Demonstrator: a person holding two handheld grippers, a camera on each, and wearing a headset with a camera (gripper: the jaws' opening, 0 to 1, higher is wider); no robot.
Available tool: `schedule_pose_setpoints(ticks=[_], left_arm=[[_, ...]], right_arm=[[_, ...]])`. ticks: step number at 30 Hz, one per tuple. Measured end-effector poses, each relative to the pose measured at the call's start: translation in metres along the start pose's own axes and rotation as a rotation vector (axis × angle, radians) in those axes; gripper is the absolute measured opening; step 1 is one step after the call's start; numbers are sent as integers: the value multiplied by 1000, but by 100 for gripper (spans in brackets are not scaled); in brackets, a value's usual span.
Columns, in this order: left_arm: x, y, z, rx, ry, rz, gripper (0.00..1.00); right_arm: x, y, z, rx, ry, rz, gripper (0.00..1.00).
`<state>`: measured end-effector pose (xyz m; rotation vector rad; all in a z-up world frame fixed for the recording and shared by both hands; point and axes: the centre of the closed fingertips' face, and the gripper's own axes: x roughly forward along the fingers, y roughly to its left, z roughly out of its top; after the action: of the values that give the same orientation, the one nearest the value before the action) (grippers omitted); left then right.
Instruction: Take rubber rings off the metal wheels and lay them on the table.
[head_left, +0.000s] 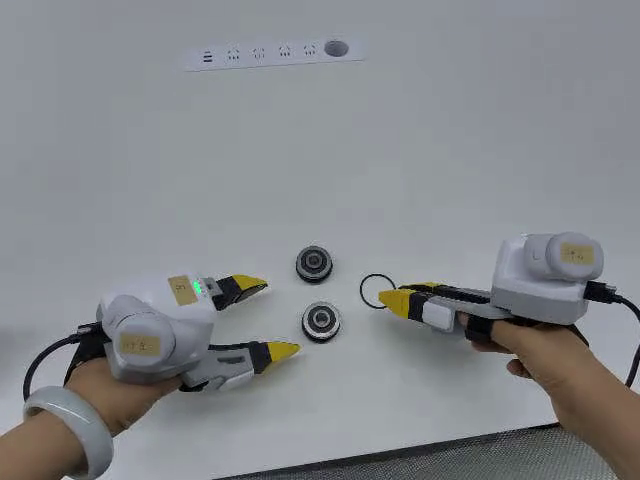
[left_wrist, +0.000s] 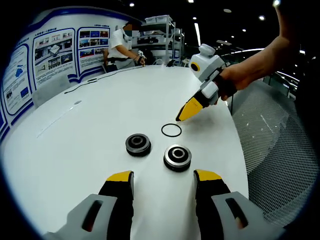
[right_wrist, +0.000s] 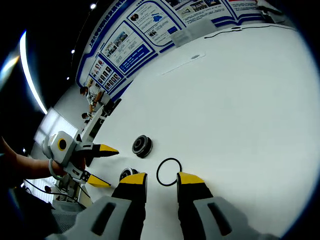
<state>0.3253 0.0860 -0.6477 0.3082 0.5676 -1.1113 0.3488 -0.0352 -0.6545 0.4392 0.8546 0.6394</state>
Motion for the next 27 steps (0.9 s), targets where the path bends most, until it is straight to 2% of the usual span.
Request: schedule_pose_setpoints(ticks=[13, 27], left_arm=[[6, -5, 11, 12, -15, -22, 41], [18, -17, 20, 15, -15, -51, 28]], right_arm=[[2, 12, 0, 20, -3, 39, 24], [10, 27, -7, 38, 14, 84, 22]])
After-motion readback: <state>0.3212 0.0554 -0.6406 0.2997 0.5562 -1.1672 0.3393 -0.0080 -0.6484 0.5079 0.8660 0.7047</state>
